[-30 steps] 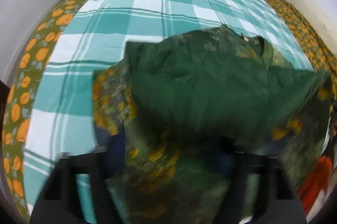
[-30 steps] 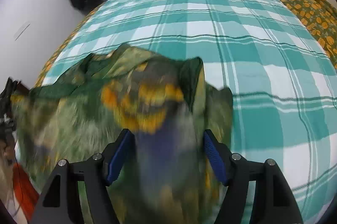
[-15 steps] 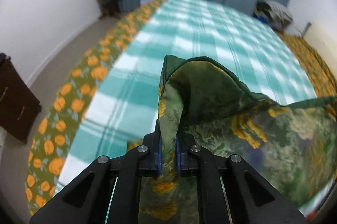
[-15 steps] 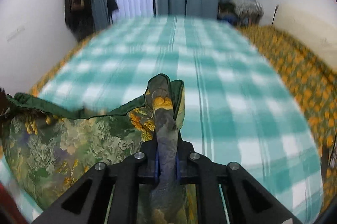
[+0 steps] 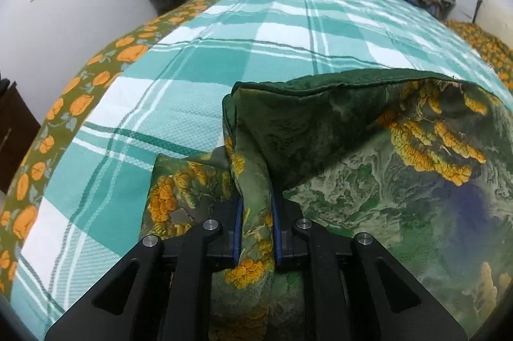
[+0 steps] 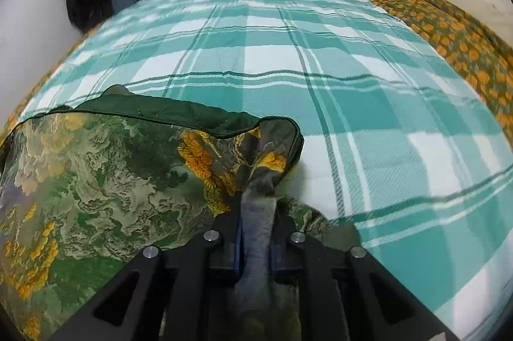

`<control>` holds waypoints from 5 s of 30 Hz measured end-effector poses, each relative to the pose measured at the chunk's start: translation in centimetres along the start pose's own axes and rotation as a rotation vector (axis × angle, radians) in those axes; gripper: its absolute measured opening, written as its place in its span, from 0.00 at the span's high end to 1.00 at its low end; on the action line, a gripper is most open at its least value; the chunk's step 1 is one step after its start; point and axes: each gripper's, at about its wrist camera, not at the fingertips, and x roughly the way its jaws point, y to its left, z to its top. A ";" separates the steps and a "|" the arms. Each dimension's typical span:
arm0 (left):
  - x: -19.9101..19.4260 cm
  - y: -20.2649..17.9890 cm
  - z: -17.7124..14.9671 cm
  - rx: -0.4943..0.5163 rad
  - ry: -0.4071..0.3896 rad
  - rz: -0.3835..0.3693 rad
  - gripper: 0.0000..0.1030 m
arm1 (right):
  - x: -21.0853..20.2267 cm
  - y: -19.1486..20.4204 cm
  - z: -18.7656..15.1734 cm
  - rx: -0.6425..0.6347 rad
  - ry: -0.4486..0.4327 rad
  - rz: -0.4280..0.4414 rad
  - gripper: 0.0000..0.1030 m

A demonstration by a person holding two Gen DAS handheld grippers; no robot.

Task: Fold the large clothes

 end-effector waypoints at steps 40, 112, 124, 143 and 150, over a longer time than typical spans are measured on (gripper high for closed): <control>-0.8 -0.2 0.3 -0.002 -0.024 0.013 0.80 | 0.6 -0.1 -0.4 0.010 -0.022 0.012 0.85; -1.1 -18.8 2.0 0.155 0.139 -0.192 0.00 | -12.0 3.5 -11.4 -0.159 -0.140 0.169 0.14; -3.4 -18.9 2.8 0.216 0.192 -0.171 0.00 | -12.0 3.5 -11.5 -0.157 -0.137 0.159 0.14; -11.5 -17.4 -3.8 0.399 0.176 -0.221 0.00 | -12.0 3.6 -11.7 -0.157 -0.137 0.147 0.14; -10.7 -17.4 -4.3 0.376 0.183 -0.224 0.00 | -12.0 3.8 -11.6 -0.160 -0.138 0.142 0.14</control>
